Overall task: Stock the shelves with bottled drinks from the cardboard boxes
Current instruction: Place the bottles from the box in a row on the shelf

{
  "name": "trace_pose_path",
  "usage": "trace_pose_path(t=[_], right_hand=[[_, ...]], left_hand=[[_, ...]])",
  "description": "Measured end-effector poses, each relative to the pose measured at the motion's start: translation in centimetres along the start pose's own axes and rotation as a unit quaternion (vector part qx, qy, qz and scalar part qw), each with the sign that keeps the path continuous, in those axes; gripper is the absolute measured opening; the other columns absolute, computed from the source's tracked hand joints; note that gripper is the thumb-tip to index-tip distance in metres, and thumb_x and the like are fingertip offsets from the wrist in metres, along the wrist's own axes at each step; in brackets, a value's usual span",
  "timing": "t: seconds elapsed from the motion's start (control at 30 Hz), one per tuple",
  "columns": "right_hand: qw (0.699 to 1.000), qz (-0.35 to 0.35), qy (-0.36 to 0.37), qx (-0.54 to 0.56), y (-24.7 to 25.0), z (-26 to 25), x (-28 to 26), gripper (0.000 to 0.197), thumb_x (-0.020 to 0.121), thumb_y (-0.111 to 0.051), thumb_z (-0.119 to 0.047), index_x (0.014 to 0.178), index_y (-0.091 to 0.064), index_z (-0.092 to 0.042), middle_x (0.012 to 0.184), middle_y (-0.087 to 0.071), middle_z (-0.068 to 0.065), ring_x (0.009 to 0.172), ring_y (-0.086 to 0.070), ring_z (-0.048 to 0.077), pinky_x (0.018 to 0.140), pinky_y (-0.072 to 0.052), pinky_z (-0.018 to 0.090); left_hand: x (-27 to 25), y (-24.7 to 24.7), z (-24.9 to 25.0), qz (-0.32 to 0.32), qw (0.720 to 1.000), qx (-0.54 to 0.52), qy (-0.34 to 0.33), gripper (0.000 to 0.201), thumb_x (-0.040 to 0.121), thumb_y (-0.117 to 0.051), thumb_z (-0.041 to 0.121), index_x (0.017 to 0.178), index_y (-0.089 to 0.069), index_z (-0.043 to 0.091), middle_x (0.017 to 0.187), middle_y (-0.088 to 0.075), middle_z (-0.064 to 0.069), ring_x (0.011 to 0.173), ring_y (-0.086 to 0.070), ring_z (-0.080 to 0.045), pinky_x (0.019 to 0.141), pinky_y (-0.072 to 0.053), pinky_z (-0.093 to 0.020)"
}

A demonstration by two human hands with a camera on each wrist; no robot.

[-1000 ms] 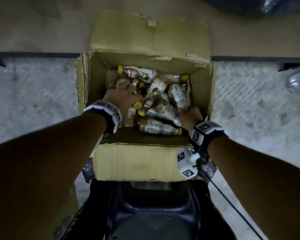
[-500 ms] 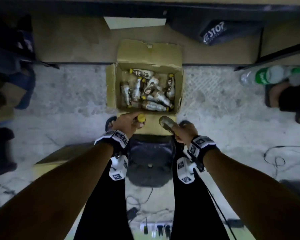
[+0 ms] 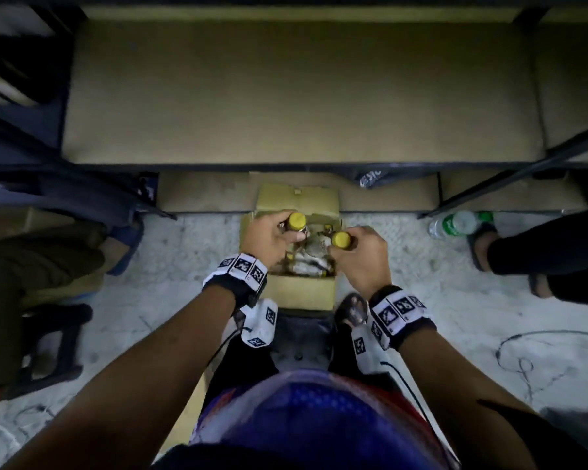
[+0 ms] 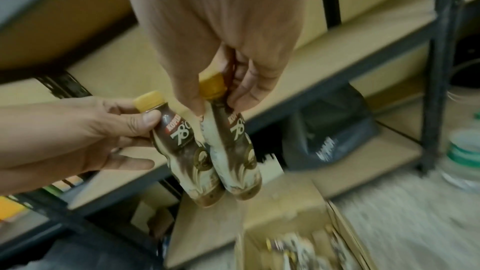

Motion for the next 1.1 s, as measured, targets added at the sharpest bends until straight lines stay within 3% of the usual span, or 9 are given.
trace_pose_path(t=[0.17,0.3,0.4,0.47,0.57,0.73,0.83,0.97,1.1], right_hand=[[0.974,0.107,0.189,0.071,6.3,-8.1,1.3,0.028,0.076,-0.079,-0.024,0.1,-0.071,-0.014,0.097,-0.062,-0.004,0.088,-0.06,0.012,0.084,-0.053,0.036],[0.912,0.196,0.342,0.116,12.8,-15.6,1.5,0.034,0.08,-0.077,-0.021,0.111,-0.069,-0.012,0.107,-0.062,-0.001,0.101,-0.06,0.015,0.088,-0.052,0.039],[0.86,0.24,0.424,0.154,18.1,-21.8,1.7,0.031,0.081,-0.075,-0.016,0.111,-0.069,-0.008,0.103,-0.062,0.003,0.094,-0.061,0.012,0.083,-0.053,0.03],[0.842,0.25,0.442,0.181,21.2,-26.1,2.3,0.027,0.081,-0.076,-0.017,0.106,-0.068,-0.014,0.098,-0.062,0.001,0.087,-0.061,0.007,0.078,-0.051,0.02],[0.849,0.247,0.427,0.191,24.4,-31.4,4.5,0.025,0.076,-0.08,-0.023,0.097,-0.067,-0.026,0.088,-0.067,-0.006,0.075,-0.06,-0.002,0.071,-0.048,0.012],[0.908,0.167,0.371,0.105,25.7,-35.3,10.7,0.026,0.075,-0.082,-0.026,0.092,-0.064,-0.018,0.078,-0.065,-0.009,0.07,-0.06,0.004,0.064,-0.047,0.016],[0.923,0.152,0.353,0.017,26.2,-36.8,14.1,0.033,0.081,-0.078,-0.025,0.102,-0.058,-0.011,0.09,-0.063,-0.003,0.082,-0.061,0.014,0.07,-0.049,0.023],[0.929,0.141,0.337,-0.06,27.7,-39.7,18.6,0.036,0.085,-0.074,-0.026,0.109,-0.054,-0.008,0.102,-0.063,0.004,0.092,-0.061,0.021,0.081,-0.054,0.034],[0.925,0.153,0.334,-0.095,29.0,-43.4,23.7,0.029,0.084,-0.07,-0.024,0.102,-0.054,-0.007,0.104,-0.063,0.011,0.095,-0.062,0.029,0.082,-0.054,0.041]], left_hand=[[1.0,6.4,9.3,0.07,0.99,-0.032,-0.117,0.039,0.075,-0.078,0.033,0.112,-0.069,0.024,0.109,-0.071,0.005,0.101,-0.065,-0.017,0.094,-0.049,-0.03],[0.6,12.1,18.4,0.141,0.954,-0.074,-0.255,0.047,0.068,-0.069,0.046,0.111,-0.069,0.027,0.109,-0.07,0.003,0.105,-0.064,-0.013,0.097,-0.049,-0.037],[-0.3,16.8,25.8,0.171,0.918,-0.093,-0.346,0.034,0.075,-0.066,0.037,0.104,-0.07,0.021,0.097,-0.072,0.006,0.093,-0.066,-0.007,0.089,-0.052,-0.03],[-0.4,19.7,30.2,0.206,0.899,-0.076,-0.38,0.021,0.077,-0.066,0.034,0.096,-0.068,0.024,0.086,-0.069,0.012,0.081,-0.062,0.003,0.08,-0.049,-0.018],[0.8,23.0,34.8,0.255,0.89,-0.032,-0.378,0.019,0.078,-0.07,0.037,0.091,-0.072,0.022,0.081,-0.071,0.009,0.076,-0.064,-0.003,0.072,-0.05,-0.02],[5.7,25.4,37.1,0.289,0.911,0.06,-0.288,0.036,0.068,-0.078,0.048,0.084,-0.073,0.015,0.081,-0.072,0.002,0.08,-0.066,-0.014,0.073,-0.055,-0.031],[8.7,26.5,37.9,0.278,0.922,0.123,-0.239,0.035,0.065,-0.079,0.047,0.076,-0.072,0.015,0.075,-0.07,0.0,0.076,-0.066,-0.017,0.067,-0.054,-0.032],[13.3,29.0,41.0,0.273,0.919,0.182,-0.219,0.034,0.071,-0.076,0.041,0.066,-0.064,0.009,0.063,-0.061,-0.003,0.062,-0.06,-0.019,0.048,-0.041,-0.028],[19.1,31.2,44.9,0.286,0.907,0.213,-0.222,0.035,0.068,-0.071,0.04,0.082,-0.063,0.008,0.073,-0.061,-0.003,0.07,-0.06,-0.022,0.056,-0.044,-0.027]])
Point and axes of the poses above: each hand's wrist, its own x-axis towards the middle knuckle, its own y-axis out of the back of the hand, z = x × y, the point moved 1 cm from there along x, towards the middle knuckle
